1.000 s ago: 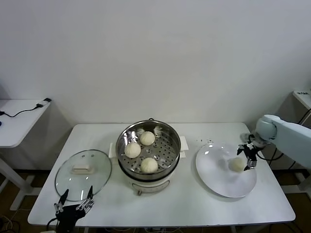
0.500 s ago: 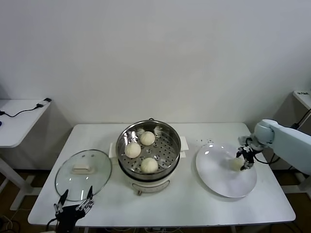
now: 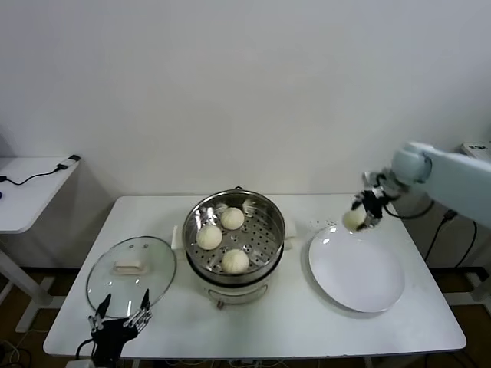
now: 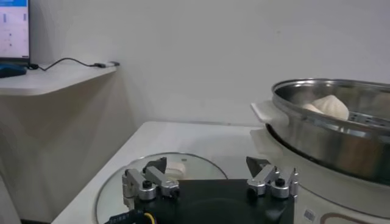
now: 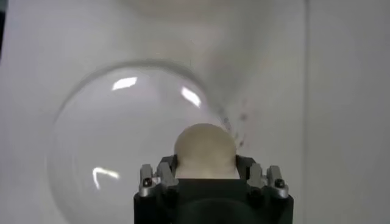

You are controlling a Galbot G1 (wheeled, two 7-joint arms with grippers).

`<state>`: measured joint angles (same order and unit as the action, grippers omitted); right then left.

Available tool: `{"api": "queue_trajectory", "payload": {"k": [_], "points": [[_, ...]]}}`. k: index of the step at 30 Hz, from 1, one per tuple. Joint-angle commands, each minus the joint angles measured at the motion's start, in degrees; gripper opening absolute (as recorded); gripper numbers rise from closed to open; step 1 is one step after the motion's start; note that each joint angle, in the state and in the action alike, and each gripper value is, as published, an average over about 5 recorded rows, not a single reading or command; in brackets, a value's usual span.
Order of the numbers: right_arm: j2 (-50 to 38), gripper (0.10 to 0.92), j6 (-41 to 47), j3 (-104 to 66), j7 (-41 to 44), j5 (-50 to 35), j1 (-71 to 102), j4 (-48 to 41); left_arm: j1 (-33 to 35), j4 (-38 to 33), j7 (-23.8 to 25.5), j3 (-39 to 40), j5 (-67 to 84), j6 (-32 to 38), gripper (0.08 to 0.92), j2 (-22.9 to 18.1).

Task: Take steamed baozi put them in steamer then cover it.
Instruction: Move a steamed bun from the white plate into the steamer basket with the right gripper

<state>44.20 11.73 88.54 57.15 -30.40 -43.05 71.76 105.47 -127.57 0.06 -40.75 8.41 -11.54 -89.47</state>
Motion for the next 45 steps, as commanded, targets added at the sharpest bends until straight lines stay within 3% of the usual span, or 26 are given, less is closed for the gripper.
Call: {"api": "queue_trajectory", "payload": {"k": [1, 6, 12, 21, 35, 41, 45], "points": [[10.2, 0.645, 9.1, 9.6, -3.4, -26.0, -25.5, 17.5, 0.0, 0.0, 0.0, 0.1, -0.4, 0.1, 0.823, -0.1], [16.8, 0.645, 13.3, 5.1, -8.3, -27.7, -19.2, 19.9, -0.5, 0.0, 0.0, 0.2, -0.3, -0.3, 0.823, 0.2], [21.6, 0.645, 15.6, 5.2, -12.3, -23.3, -8.6, 18.2, -0.9, 0.0, 0.1, 0.4, -0.1, -0.6, 0.823, 0.1], [22.0, 0.645, 17.2, 6.1, -15.1, -15.0, 0.8, 13.1, -0.7, 0.0, 0.1, -0.2, 0.3, -0.6, 0.823, 0.2], [23.7, 0.65, 17.5, 3.6, -16.3, -11.0, 5.6, 6.1, -0.2, 0.0, 0.0, -1.2, 1.7, -0.1, 0.823, 0.3], [24.0, 0.685, 15.9, 3.8, -15.1, -10.8, 5.1, 5.4, -0.2, 0.0, -0.1, -1.3, 2.1, 0.1, 0.823, 0.2], [23.6, 0.76, 12.8, 3.4, -13.9, -12.8, 4.0, 5.3, -0.2, 0.0, -0.1, -1.4, 2.3, 0.2, 0.823, 0.3]]}}
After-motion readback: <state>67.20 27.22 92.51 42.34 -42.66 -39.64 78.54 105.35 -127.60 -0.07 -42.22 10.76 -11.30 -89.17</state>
